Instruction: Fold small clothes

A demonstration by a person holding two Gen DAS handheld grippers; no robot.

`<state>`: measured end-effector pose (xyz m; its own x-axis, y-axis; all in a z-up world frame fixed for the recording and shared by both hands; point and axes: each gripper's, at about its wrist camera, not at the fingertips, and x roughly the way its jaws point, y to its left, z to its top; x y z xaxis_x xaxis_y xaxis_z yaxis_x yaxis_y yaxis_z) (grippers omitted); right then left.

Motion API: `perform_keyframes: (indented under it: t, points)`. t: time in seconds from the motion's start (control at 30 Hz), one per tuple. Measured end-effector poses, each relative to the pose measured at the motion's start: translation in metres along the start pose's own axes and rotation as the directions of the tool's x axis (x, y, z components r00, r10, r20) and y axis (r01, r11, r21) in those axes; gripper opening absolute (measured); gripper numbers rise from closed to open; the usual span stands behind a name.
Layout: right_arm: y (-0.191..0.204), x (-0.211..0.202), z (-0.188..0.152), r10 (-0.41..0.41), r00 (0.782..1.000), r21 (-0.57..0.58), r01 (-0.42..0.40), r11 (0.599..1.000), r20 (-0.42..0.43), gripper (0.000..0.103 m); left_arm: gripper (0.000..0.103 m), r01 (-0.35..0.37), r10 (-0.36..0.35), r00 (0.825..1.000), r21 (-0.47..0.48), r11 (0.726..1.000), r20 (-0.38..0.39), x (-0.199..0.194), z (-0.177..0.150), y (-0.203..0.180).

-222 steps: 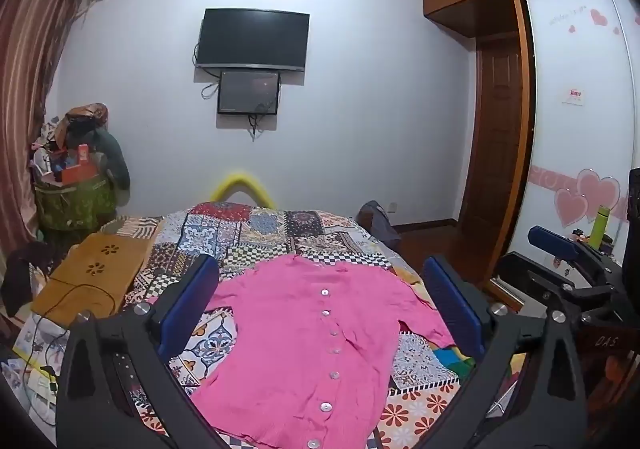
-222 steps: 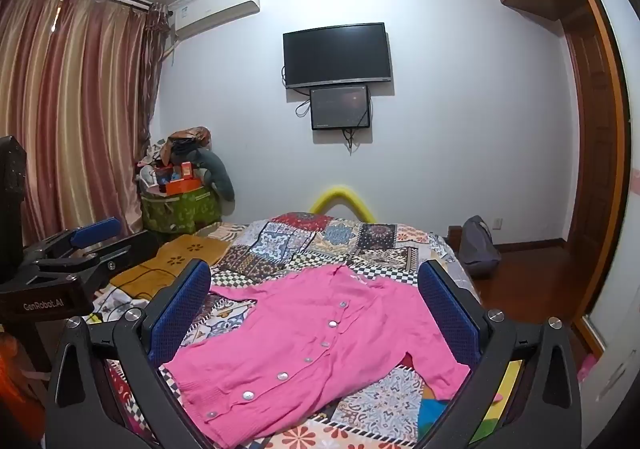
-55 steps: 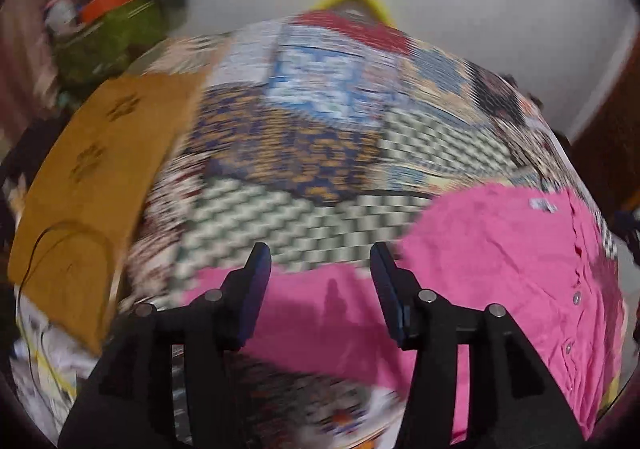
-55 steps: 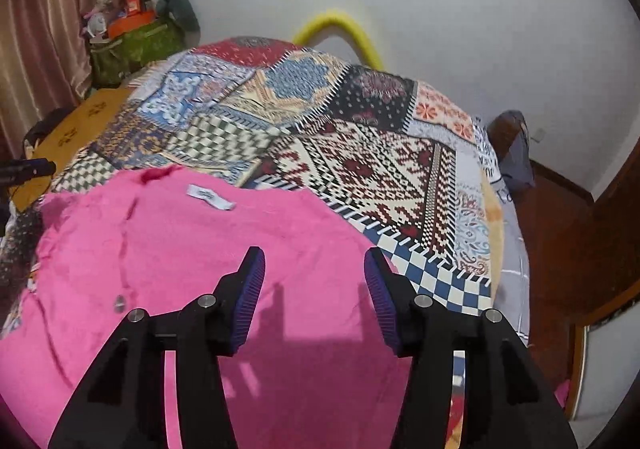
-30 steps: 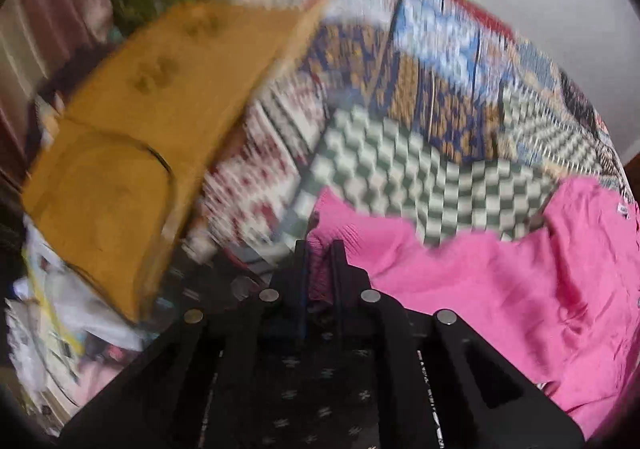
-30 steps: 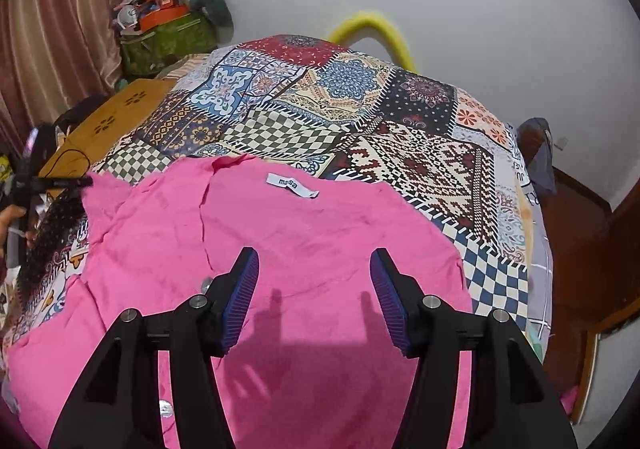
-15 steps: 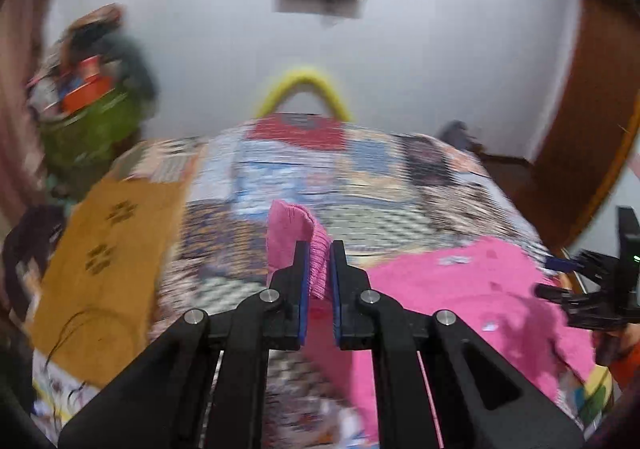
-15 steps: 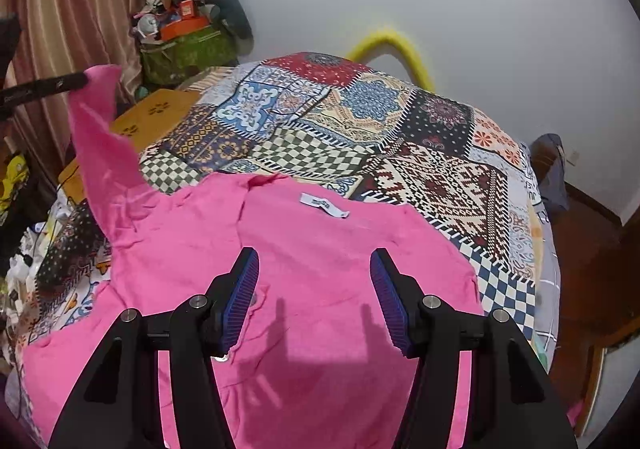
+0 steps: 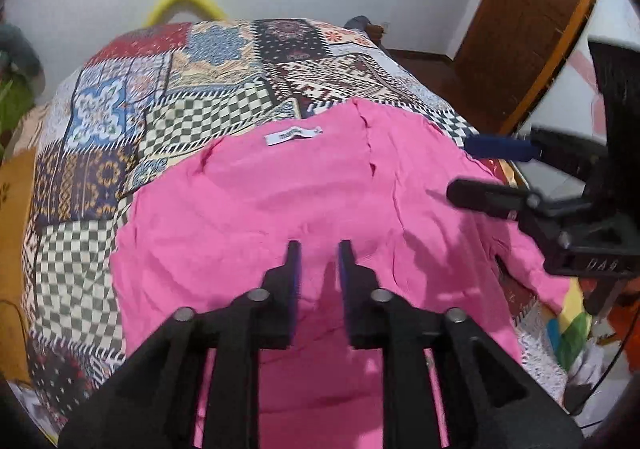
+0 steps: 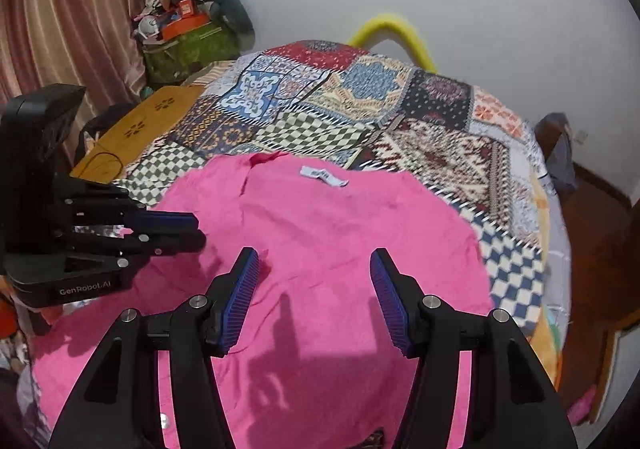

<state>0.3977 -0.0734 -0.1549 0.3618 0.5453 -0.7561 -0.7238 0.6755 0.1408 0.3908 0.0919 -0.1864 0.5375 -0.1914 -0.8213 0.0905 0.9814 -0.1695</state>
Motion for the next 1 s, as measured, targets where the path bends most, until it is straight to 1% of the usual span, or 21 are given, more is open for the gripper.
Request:
perform_keyframes:
  t: [0.03, 0.1, 0.17, 0.2, 0.27, 0.37, 0.4, 0.43, 0.47, 0.5, 0.53, 0.6, 0.63, 0.67, 0.7, 0.73, 0.77, 0.83, 0.9, 0.93, 1.0]
  points:
    - [0.002, 0.002, 0.000, 0.012, 1.000, 0.004, -0.012, 1.000, -0.004, 0.054, 0.035, -0.004, 0.004, 1.000, -0.025, 1.000, 0.021, -0.009, 0.001, 0.008]
    - [0.006, 0.005, -0.001, 0.026, 1.000, 0.001, -0.026, 1.000, -0.008, 0.054, 0.057, -0.033, 0.038, 0.997, -0.066, 0.997, 0.063, -0.026, 0.001, 0.027]
    - [0.011, 0.011, 0.000, 0.044, 0.999, -0.003, -0.044, 0.999, -0.019, 0.054, 0.062, -0.088, 0.101, 0.990, -0.128, 0.988, 0.102, -0.043, -0.003, 0.056]
    - [0.013, 0.014, 0.000, 0.049, 0.999, -0.006, -0.049, 0.999, -0.021, 0.054, 0.062, -0.106, 0.122, 0.987, -0.152, 0.983, 0.102, -0.046, -0.006, 0.068]
    - [0.019, 0.023, 0.001, 0.065, 0.997, -0.011, -0.065, 0.998, -0.031, 0.054, 0.062, -0.137, 0.157, 0.984, -0.214, 0.967, 0.083, -0.048, -0.016, 0.098]
    - [0.024, 0.041, 0.005, 0.070, 0.996, -0.009, -0.071, 0.997, -0.057, 0.053, 0.062, -0.211, 0.225, 0.974, -0.288, 0.934, 0.015, -0.032, -0.042, 0.144]
    - [0.025, 0.048, 0.006, 0.070, 0.995, -0.004, -0.070, 0.998, -0.070, 0.049, 0.062, -0.223, 0.233, 0.972, -0.302, 0.927, -0.003, -0.027, -0.048, 0.152]
    - [0.025, 0.054, 0.006, 0.074, 0.994, 0.004, -0.074, 0.997, -0.079, 0.047, 0.062, -0.223, 0.228, 0.973, -0.321, 0.920, -0.024, -0.020, -0.056, 0.161]
    - [0.025, 0.061, 0.007, 0.089, 0.992, 0.016, -0.088, 0.996, -0.093, 0.041, 0.062, -0.211, 0.210, 0.977, -0.339, 0.917, -0.040, -0.013, -0.062, 0.168]
    - [0.026, 0.065, 0.008, 0.098, 0.990, 0.021, -0.097, 0.995, -0.104, 0.036, 0.062, -0.189, 0.182, 0.982, -0.360, 0.914, -0.052, -0.005, -0.067, 0.173]
    - [0.028, 0.070, 0.008, 0.103, 0.988, 0.022, -0.101, 0.995, -0.118, 0.034, 0.061, -0.161, 0.149, 0.987, -0.380, 0.911, -0.059, 0.004, -0.071, 0.178]
    - [0.033, 0.075, 0.007, 0.100, 0.986, 0.010, -0.099, 0.995, -0.131, 0.022, 0.061, -0.108, 0.093, 0.994, -0.397, 0.912, -0.055, 0.015, -0.073, 0.180]
    - [0.034, 0.076, 0.006, 0.097, 0.986, 0.002, -0.098, 0.995, -0.133, 0.017, 0.060, -0.089, 0.076, 0.996, -0.391, 0.916, -0.048, 0.019, -0.072, 0.177]
    - [0.035, 0.075, 0.005, 0.089, 0.988, -0.006, -0.090, 0.996, -0.128, 0.009, 0.052, -0.081, 0.071, 0.997, -0.379, 0.922, -0.040, 0.022, -0.070, 0.173]
    - [0.035, 0.074, 0.005, 0.083, 0.990, -0.012, -0.085, 0.996, -0.117, 0.007, 0.032, -0.079, 0.072, 0.997, -0.360, 0.930, -0.031, 0.025, -0.068, 0.168]
    - [0.035, 0.072, 0.006, 0.082, 0.991, -0.017, -0.084, 0.996, -0.105, 0.006, 0.017, -0.074, 0.067, 0.997, -0.332, 0.940, -0.032, 0.028, -0.065, 0.162]
    - [0.034, 0.070, 0.007, 0.080, 0.992, -0.019, -0.083, 0.996, -0.097, 0.005, 0.005, -0.080, 0.071, 0.997, -0.308, 0.948, -0.041, 0.032, -0.062, 0.157]
    - [0.031, 0.066, 0.010, 0.045, 0.996, -0.022, -0.047, 0.999, -0.072, 0.003, 0.005, -0.155, 0.150, 0.988, -0.264, 0.952, -0.041, 0.035, -0.058, 0.150]
    - [0.027, 0.064, 0.012, 0.007, 0.998, -0.022, -0.008, 1.000, -0.058, 0.003, 0.005, -0.216, 0.212, 0.976, -0.235, 0.948, -0.043, 0.037, -0.059, 0.150]
    - [0.024, 0.066, 0.011, 0.015, 0.997, -0.011, -0.016, 1.000, -0.071, 0.003, 0.005, -0.234, 0.229, 0.972, -0.234, 0.944, -0.047, 0.038, -0.060, 0.151]
    - [0.023, 0.070, 0.010, 0.015, 0.995, -0.007, -0.015, 1.000, -0.097, 0.004, 0.006, -0.241, 0.235, 0.971, -0.236, 0.941, -0.053, 0.035, -0.063, 0.152]
